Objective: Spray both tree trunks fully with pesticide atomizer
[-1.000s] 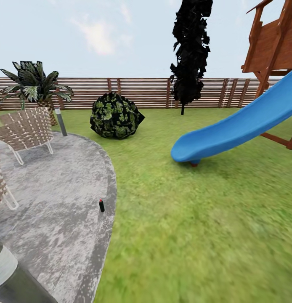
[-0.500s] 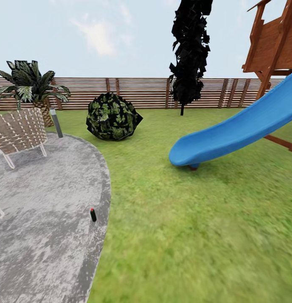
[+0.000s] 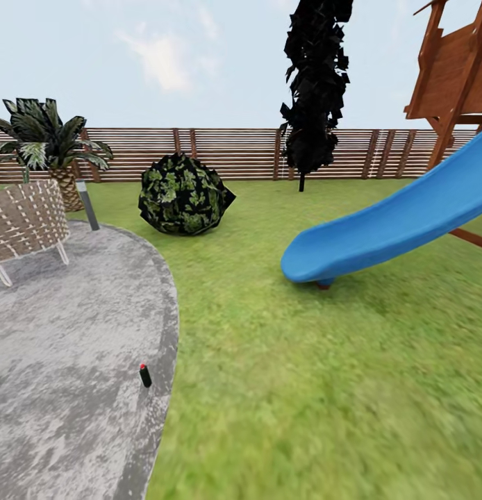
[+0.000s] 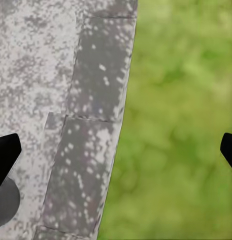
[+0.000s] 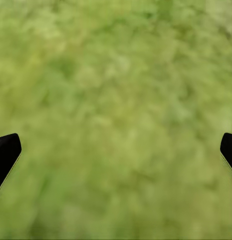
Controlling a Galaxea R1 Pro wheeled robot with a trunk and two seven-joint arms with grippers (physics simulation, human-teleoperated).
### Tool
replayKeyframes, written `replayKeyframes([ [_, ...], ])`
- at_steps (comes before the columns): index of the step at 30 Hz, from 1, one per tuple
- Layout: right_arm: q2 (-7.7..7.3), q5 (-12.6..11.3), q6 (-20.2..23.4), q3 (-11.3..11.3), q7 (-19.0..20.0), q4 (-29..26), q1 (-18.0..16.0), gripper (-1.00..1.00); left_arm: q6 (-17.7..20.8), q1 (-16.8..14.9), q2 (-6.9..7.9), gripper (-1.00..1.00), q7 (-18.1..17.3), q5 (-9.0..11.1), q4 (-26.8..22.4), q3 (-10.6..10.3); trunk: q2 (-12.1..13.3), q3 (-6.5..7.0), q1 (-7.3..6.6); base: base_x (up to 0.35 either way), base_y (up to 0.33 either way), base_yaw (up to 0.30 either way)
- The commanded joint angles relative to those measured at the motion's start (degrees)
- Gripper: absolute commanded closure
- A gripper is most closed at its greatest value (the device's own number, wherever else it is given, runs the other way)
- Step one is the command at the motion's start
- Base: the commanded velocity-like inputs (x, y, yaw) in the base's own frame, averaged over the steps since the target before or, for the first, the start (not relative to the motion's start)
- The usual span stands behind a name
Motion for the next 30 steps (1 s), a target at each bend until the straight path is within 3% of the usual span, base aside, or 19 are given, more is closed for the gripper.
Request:
replayKeyframes([
  [1,0.0,0.0,-0.2,0.0,0.0,0.0,0.0,-1.0,-0.2,0.0,0.0,-1.0,0.0,0.4,0.0,0.0,0.0,-0.05,0.03,0.34,0.0,0.0],
  [30,0.0,0.0,-0.2,0.1,-0.1,0.1,0.0,-1.0,-0.2,0.0,-0.06,-1.0,0.0,0.5,0.1,0.1,0.0,-0.05,0.03,0.34,0.0,0.0],
])
